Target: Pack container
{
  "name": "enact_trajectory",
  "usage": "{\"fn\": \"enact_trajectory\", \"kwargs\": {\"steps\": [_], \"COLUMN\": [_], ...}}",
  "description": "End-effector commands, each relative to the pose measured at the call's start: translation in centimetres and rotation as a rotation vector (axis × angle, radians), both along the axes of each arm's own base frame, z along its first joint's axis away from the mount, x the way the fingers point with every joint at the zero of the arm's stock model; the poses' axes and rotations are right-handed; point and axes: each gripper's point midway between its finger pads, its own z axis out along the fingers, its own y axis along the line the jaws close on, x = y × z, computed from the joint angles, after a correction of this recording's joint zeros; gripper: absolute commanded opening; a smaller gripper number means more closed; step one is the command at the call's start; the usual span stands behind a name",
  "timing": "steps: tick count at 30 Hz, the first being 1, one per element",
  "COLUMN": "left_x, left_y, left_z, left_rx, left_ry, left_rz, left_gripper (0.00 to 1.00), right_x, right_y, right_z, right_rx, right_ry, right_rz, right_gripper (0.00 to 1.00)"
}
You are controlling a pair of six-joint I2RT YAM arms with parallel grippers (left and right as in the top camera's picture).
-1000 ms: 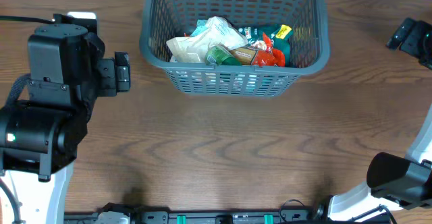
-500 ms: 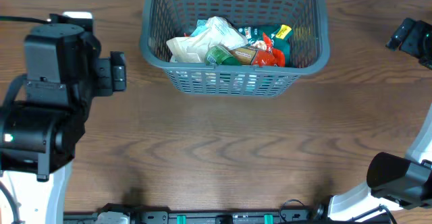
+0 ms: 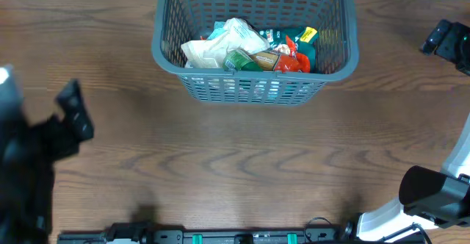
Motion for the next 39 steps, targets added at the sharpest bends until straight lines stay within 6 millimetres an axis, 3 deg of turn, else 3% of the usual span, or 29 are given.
{"fn": "enact_trajectory", "kwargs": {"steps": [1, 8, 13, 18, 25, 32, 39], "left_x": [-1.4, -2.3, -0.8, 1.2, 3.4, 3.5, 3.4], "left_y": [0.8, 1.5, 1.5, 1.4, 0.8, 0.8, -0.1], "left_z": [-0.6, -3.1, -5.7, -10.2, -15.4, -18.4, -19.9], "left_rx": [-0.094, -0.137, -0.174, -0.295, -0.322, -0.321, -0.334], "left_ry": [-0.058, -0.163, -0.242, -0.294, -0.346, -0.409, -0.447], "left_rz": [0.082, 0.136, 0.139, 0.156, 0.11, 0.098, 0.039], "left_gripper": [0.99, 0.99, 0.99, 0.99, 0.99, 0.99, 0.99], "right_x": [-0.2, -0.2, -0.2, -0.2, -0.2, -0.2, -0.2], "right_y": [-0.4, -0.4, -0.4, -0.4, -0.4, -0.4, -0.4], "right_z": [0.0, 0.0, 0.0, 0.0, 0.0, 0.0, 0.0], "right_rx": [-0.005, -0.005, -0.005, -0.005, -0.005, -0.005, -0.005], "right_ry": [0.002, 0.002, 0.002, 0.002, 0.002, 0.002, 0.002], "right_rz": [-0.017, -0.017, -0.017, -0.017, -0.017, -0.017, -0.017], "right_gripper": [0.99, 0.99, 0.99, 0.99, 0.99, 0.99, 0.99]}}
